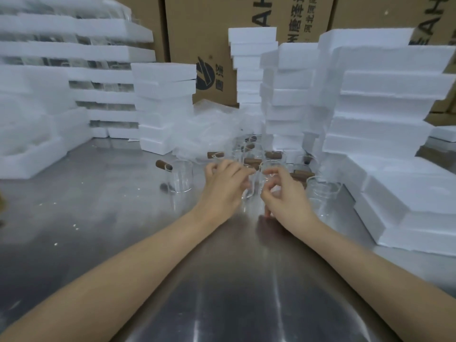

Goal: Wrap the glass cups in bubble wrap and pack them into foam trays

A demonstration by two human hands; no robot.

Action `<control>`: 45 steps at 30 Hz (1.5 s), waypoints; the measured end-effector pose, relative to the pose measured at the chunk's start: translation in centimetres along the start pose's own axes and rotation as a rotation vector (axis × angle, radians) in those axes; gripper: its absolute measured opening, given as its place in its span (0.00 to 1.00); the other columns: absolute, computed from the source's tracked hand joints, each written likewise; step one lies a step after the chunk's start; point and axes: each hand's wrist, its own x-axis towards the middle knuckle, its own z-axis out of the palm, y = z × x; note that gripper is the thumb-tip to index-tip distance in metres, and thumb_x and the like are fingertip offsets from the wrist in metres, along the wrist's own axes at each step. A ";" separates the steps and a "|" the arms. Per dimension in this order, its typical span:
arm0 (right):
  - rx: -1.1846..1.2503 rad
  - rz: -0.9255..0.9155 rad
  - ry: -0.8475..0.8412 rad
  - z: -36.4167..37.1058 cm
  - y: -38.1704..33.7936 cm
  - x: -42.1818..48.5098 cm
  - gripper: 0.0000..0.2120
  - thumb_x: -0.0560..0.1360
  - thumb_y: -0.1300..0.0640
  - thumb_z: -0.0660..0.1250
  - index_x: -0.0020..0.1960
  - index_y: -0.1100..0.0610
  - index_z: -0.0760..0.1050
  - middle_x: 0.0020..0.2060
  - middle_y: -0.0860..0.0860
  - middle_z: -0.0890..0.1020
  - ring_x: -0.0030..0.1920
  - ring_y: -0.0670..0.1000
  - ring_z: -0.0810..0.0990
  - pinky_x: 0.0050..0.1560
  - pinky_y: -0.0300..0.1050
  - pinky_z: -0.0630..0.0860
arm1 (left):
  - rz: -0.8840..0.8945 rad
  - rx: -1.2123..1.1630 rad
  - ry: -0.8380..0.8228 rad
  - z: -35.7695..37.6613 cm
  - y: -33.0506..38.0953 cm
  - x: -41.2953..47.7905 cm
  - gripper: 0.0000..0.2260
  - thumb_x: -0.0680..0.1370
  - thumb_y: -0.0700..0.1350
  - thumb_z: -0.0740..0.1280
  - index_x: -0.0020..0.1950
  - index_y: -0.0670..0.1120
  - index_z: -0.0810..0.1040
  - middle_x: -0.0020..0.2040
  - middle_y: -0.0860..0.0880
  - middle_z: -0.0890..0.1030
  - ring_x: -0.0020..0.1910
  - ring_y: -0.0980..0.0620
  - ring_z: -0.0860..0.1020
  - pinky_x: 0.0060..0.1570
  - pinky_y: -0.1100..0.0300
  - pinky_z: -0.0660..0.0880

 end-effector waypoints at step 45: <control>0.485 -0.055 0.151 -0.9 0.0 0.5 0.10 0.78 0.66 0.64 0.58 0.59 0.74 0.45 0.54 0.84 0.36 0.55 0.85 0.43 0.48 0.82 | -0.393 -0.906 0.051 -1.4 1.5 -0.4 0.35 0.70 0.50 0.73 0.73 0.52 0.61 0.68 0.58 0.72 0.64 0.61 0.73 0.58 0.63 0.71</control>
